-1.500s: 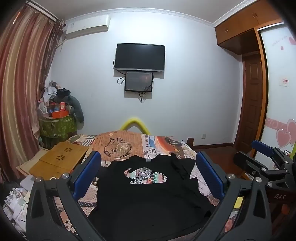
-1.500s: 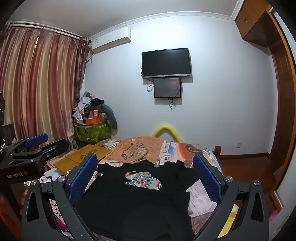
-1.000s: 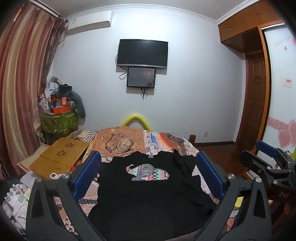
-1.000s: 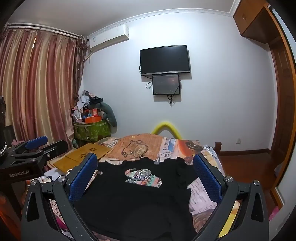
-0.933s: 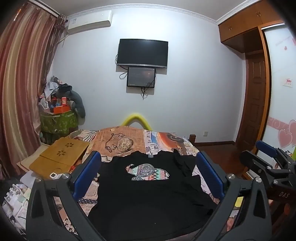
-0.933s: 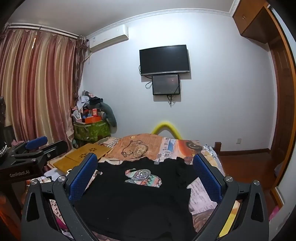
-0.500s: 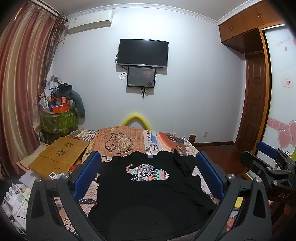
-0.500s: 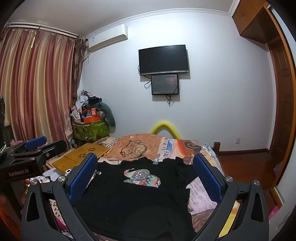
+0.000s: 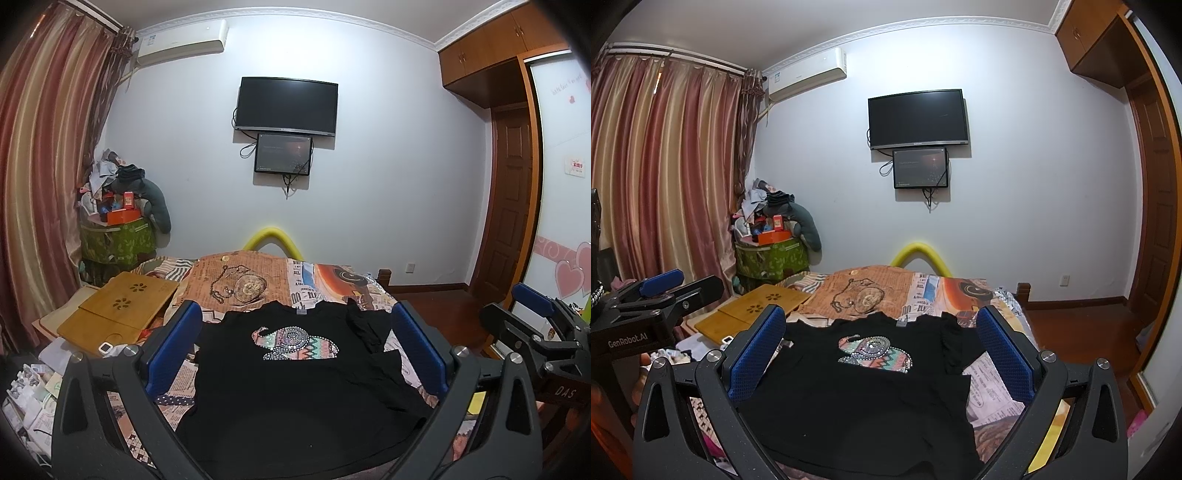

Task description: Fold small clothes

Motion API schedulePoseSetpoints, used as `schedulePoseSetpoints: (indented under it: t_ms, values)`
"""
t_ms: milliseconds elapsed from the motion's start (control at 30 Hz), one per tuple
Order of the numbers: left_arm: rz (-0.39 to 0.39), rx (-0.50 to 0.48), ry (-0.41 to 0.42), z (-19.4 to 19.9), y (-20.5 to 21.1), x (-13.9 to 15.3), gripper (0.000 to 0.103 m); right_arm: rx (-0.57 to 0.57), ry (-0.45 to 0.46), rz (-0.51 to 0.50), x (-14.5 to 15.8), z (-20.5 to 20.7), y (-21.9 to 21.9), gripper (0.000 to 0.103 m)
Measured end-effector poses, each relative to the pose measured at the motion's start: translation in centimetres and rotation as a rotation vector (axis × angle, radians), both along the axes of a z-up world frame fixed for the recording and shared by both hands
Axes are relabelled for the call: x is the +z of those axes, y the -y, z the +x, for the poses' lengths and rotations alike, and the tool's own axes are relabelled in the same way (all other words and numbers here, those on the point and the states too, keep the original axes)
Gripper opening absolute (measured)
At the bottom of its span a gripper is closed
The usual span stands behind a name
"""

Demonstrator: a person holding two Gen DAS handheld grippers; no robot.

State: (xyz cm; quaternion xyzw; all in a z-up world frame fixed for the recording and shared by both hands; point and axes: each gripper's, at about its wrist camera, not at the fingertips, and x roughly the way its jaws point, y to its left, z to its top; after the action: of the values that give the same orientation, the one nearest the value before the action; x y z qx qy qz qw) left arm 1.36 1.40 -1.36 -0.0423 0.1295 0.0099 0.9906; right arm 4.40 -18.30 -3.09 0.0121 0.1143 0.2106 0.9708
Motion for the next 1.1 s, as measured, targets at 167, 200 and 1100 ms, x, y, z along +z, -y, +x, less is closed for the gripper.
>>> schedulePoseSetpoints:
  t_ms: [167, 200, 1100]
  values:
    - [-0.002, 0.004, 0.000, 0.05, -0.02, 0.03, 0.103, 0.002, -0.002, -0.001, 0.06, 0.01, -0.04, 0.103]
    - [-0.003, 0.005, 0.000, 0.07, 0.05, 0.12, 0.103, 0.002, -0.002, -0.002, 0.07, 0.07, -0.02, 0.103]
    - [-0.016, 0.009, -0.007, 0.12, -0.20, 0.01, 0.103, 0.001, 0.001, 0.001, -0.13, 0.23, -0.14, 0.103]
